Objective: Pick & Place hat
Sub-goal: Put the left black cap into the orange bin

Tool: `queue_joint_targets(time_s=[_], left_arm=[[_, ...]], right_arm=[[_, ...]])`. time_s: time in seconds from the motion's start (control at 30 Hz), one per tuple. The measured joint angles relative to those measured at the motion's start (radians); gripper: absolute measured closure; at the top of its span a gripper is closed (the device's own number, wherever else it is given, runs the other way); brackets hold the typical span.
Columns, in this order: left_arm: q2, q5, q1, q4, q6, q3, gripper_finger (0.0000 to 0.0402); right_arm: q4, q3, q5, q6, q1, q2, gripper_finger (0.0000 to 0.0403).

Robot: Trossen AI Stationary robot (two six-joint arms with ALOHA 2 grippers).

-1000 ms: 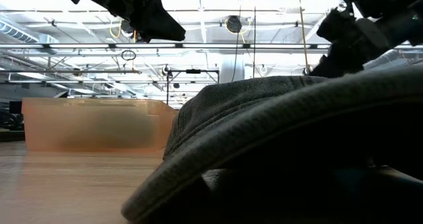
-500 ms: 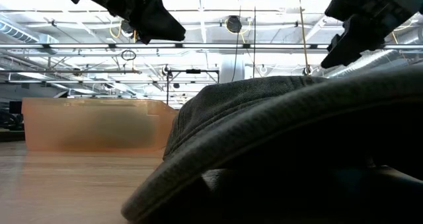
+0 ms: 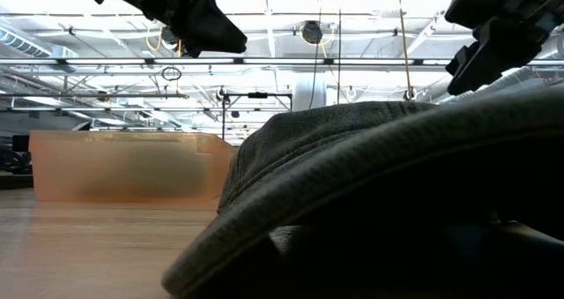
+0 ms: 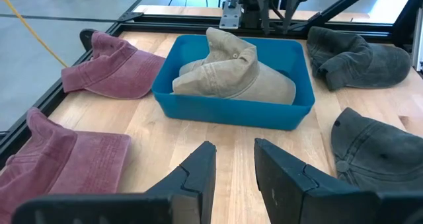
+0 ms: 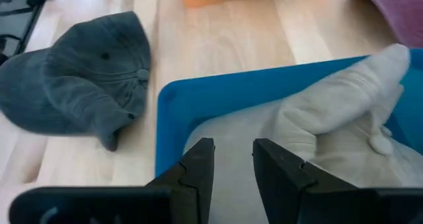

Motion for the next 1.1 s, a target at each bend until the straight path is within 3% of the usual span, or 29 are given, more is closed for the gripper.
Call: queue_joint_targets(time_s=[0.27, 0.73, 1.1], left_arm=[[0.0, 0.0, 0.0, 0.0, 0.009, 0.0, 0.0293], [0.006, 0.03, 0.0, -0.019, 0.018, 0.001, 0.0293], [0.006, 0.032, -0.005, -0.024, 0.027, 0.001, 0.0293]], right_arm=[[0.011, 0.0, 0.033, 0.018, 0.067, 0.1, 0.031], [-0.034, -0.003, 0.16, -0.018, 0.055, 0.28, 0.031], [0.107, -0.142, 0.166, -0.023, 0.037, 0.293, 0.031]])
